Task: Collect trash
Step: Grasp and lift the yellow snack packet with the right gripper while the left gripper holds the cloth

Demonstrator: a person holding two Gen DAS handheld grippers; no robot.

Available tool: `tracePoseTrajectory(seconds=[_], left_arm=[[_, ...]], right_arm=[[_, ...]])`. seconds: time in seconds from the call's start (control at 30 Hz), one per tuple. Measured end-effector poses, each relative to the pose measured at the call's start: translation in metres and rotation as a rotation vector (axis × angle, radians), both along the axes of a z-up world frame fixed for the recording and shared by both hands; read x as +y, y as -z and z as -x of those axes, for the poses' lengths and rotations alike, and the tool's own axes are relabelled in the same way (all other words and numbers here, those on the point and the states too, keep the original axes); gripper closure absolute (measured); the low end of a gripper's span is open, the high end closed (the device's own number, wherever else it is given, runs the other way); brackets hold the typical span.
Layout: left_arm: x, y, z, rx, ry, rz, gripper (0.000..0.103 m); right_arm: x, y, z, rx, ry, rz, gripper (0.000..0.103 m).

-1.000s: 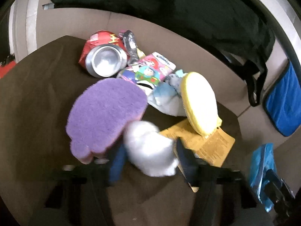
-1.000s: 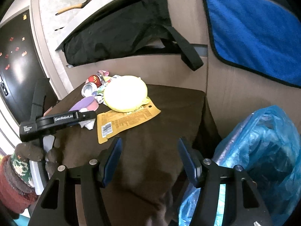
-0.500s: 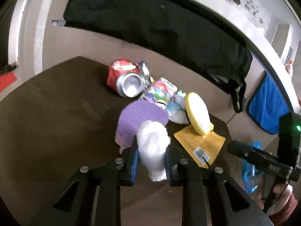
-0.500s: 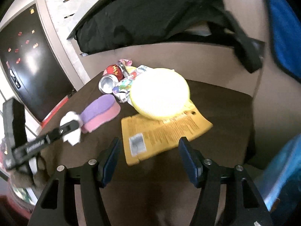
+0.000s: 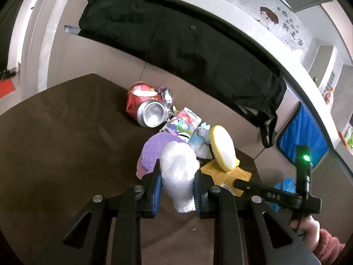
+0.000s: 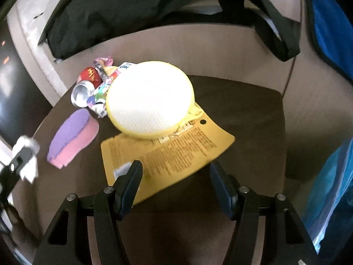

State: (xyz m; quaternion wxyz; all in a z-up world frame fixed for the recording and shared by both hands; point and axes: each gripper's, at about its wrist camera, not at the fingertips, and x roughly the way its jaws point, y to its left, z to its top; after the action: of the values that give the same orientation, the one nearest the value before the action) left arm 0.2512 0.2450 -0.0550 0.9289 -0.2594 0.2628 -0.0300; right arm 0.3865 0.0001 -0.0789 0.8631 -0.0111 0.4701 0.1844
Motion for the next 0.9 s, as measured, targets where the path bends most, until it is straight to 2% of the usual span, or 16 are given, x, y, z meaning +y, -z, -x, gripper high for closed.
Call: tracePoseTrajectory(seconds=[0.07,0.17,0.23,0.37,0.43,0.5,0.53,0.6,0.63,0.67,0.73,0.77,0.9], left_arm=[[0.001,0.0,0.0,-0.003,-0.002,0.008,0.079],[0.008,0.002,0.001,0.001,-0.018,0.038,0.079],[0.012,0.003,0.001,0.006,-0.03,0.051,0.079],[0.018,0.005,0.002,0.009,-0.041,0.079,0.079],[0.018,0.005,0.002,0.009,-0.043,0.084,0.079],[0.018,0.005,0.002,0.008,-0.041,0.085,0.079],[0.018,0.005,0.002,0.006,-0.038,0.087,0.079],[0.019,0.006,0.002,0.005,-0.035,0.09,0.079],[0.019,0.006,0.002,0.007,-0.034,0.09,0.079],[0.019,0.007,0.001,0.01,-0.035,0.087,0.079],[0.018,0.006,0.001,0.014,-0.039,0.079,0.079],[0.018,0.006,0.001,0.016,-0.044,0.072,0.079],[0.014,0.002,0.001,0.021,-0.05,0.043,0.079]], right_arm=[[0.008,0.0,-0.007,0.021,0.009,-0.009,0.027],[0.029,0.003,-0.017,0.038,0.041,-0.004,0.012],[0.044,0.006,-0.024,0.027,0.075,0.01,0.006],[0.074,0.014,-0.034,-0.035,0.136,0.127,0.003],[0.091,0.02,-0.039,-0.06,0.113,0.22,0.003],[0.097,0.019,-0.044,-0.056,0.061,0.213,0.003],[0.097,0.018,-0.045,-0.044,0.043,0.207,0.006],[0.092,0.013,-0.039,-0.061,-0.009,0.17,0.032],[0.088,0.009,-0.035,-0.07,-0.029,0.154,0.059],[0.084,0.007,-0.031,-0.067,-0.052,0.125,0.077],[0.071,0.003,-0.024,-0.032,-0.08,0.034,0.087],[0.065,0.001,-0.02,-0.029,-0.083,0.012,0.089],[0.048,-0.013,0.007,-0.065,-0.143,-0.025,0.094]])
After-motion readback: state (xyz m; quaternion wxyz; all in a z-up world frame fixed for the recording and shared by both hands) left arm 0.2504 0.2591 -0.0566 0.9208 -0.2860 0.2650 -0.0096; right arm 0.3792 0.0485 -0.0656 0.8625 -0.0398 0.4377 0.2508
